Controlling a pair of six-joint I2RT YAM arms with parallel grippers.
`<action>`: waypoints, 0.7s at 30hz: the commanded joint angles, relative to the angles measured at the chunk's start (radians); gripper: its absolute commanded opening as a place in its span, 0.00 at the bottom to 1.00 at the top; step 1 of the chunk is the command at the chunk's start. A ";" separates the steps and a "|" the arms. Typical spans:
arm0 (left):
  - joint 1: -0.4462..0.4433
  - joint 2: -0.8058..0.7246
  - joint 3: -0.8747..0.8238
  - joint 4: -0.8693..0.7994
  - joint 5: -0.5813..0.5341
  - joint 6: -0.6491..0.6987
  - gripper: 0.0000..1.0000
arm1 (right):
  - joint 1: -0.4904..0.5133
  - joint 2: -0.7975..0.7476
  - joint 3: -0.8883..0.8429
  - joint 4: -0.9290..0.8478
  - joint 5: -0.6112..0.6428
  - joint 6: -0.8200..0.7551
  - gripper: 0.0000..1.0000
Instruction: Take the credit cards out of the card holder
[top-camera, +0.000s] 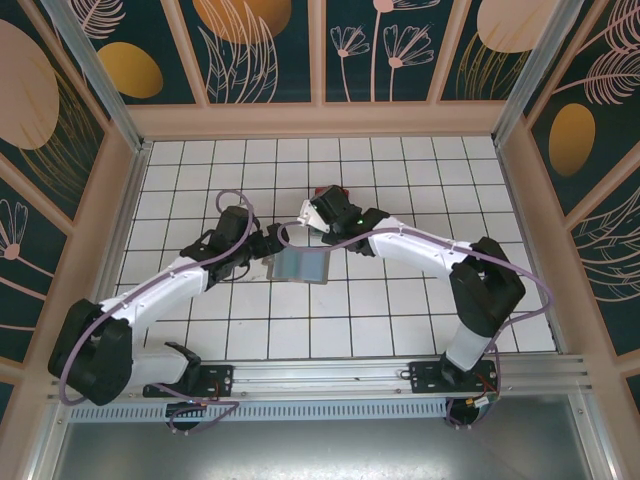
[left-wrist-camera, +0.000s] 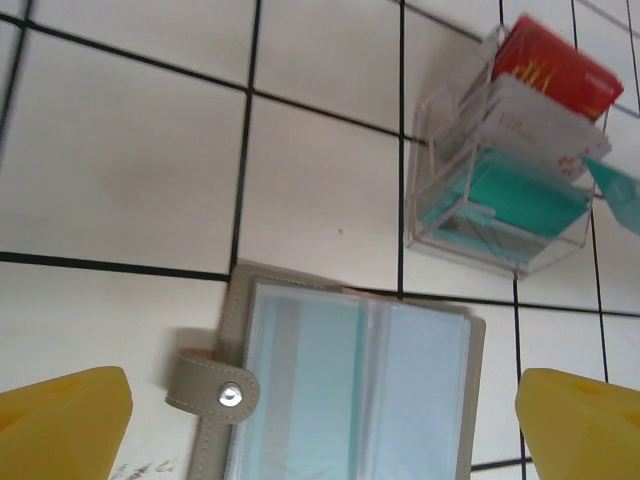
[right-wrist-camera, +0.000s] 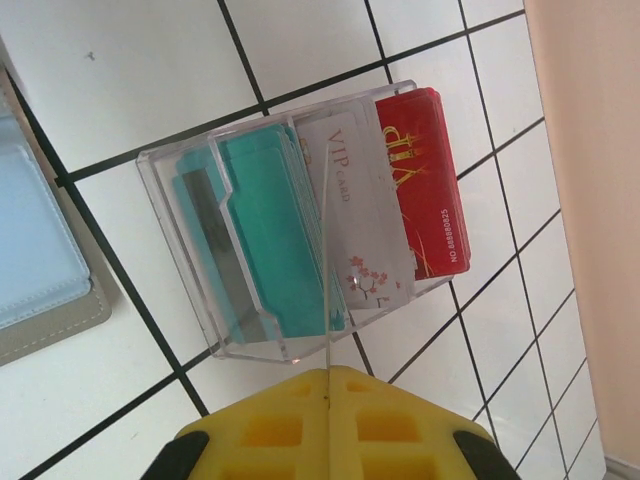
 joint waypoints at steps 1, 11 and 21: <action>0.005 -0.058 -0.008 -0.044 -0.119 -0.049 0.98 | 0.001 -0.005 -0.005 -0.022 0.012 -0.039 0.00; 0.005 -0.140 -0.046 -0.067 -0.183 -0.092 0.98 | 0.008 0.066 0.016 -0.018 0.002 -0.047 0.00; 0.006 -0.139 -0.059 -0.055 -0.165 -0.100 0.98 | 0.006 0.113 0.033 -0.005 0.001 -0.043 0.00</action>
